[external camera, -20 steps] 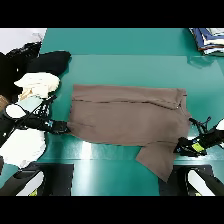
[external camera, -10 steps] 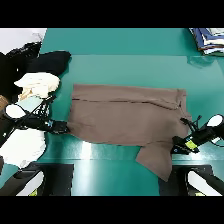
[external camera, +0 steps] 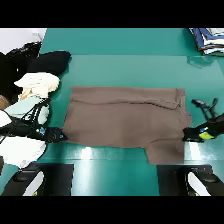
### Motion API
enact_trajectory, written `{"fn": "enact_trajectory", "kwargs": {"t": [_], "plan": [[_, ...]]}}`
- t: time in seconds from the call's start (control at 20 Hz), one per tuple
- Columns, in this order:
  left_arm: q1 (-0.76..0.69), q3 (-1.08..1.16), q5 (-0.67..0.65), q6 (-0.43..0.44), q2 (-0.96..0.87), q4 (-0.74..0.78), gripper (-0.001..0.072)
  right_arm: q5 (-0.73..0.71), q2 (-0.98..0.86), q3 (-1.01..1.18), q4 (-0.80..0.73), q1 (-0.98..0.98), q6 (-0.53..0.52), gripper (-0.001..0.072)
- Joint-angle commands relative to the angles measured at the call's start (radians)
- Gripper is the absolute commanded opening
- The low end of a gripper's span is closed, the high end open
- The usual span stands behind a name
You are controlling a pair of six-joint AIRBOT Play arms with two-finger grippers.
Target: Fold the shirts.
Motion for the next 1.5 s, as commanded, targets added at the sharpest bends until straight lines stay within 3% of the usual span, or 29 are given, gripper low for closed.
{"fn": "enact_trajectory", "kwargs": {"t": [0.0,0.1,0.35,0.6,0.9,0.95,1.0,1.05,1.2,1.25,1.3,1.35,1.45], "plan": [[0.001,0.026,0.064,-0.03,0.029,-0.048,0.0032,0.011,-0.002,0.145,-0.012,0.006,0.009,0.0013],[0.001,0.066,0.207,0.01,-0.046,-0.049,0.0032,-0.051,-0.095,0.223,-0.013,0.006,0.009,0.0012],[0.001,0.285,0.425,0.077,-0.452,-0.05,0.0032,-0.222,-0.379,0.414,-0.011,0.006,-0.003,0.0013],[0.001,0.576,0.451,0.075,-0.842,-0.051,0.0033,-0.286,-0.637,0.623,-0.002,0.006,-0.003,0.0013],[0.001,0.703,0.5,0.076,-0.976,-0.065,0.0036,-0.29,-0.871,0.854,0.054,-0.004,-0.002,0.0017],[0.001,0.703,0.507,0.075,-0.976,-0.065,0.0152,-0.29,-0.898,0.885,0.108,-0.017,-0.003,0.0072],[0.001,0.703,0.507,0.074,-0.976,-0.065,0.049,-0.29,-0.922,0.916,0.166,-0.032,-0.003,0.0307],[0.001,0.704,0.504,0.074,-0.976,-0.067,0.0632,-0.285,-0.936,0.936,0.212,-0.047,-0.004,0.0429],[0.001,0.749,0.389,0.075,-0.976,-0.064,0.0628,-0.207,-0.943,0.959,0.272,-0.111,-0.069,0.0454],[0.001,0.768,0.348,0.076,-0.975,-0.064,0.0498,-0.158,-0.943,0.959,0.272,-0.136,-0.085,0.0454],[0.001,0.784,0.311,0.079,-0.975,-0.065,0.0208,-0.109,-0.943,0.954,0.272,-0.165,-0.105,0.0454],[0.001,0.793,0.288,0.091,-0.974,-0.074,0.004,-0.067,-0.942,0.94,0.285,-0.198,-0.124,0.0455],[-0.002,0.796,0.27,0.101,-0.966,-0.103,0.0033,-0.024,-0.942,0.888,0.315,-0.261,-0.158,0.046]]}}
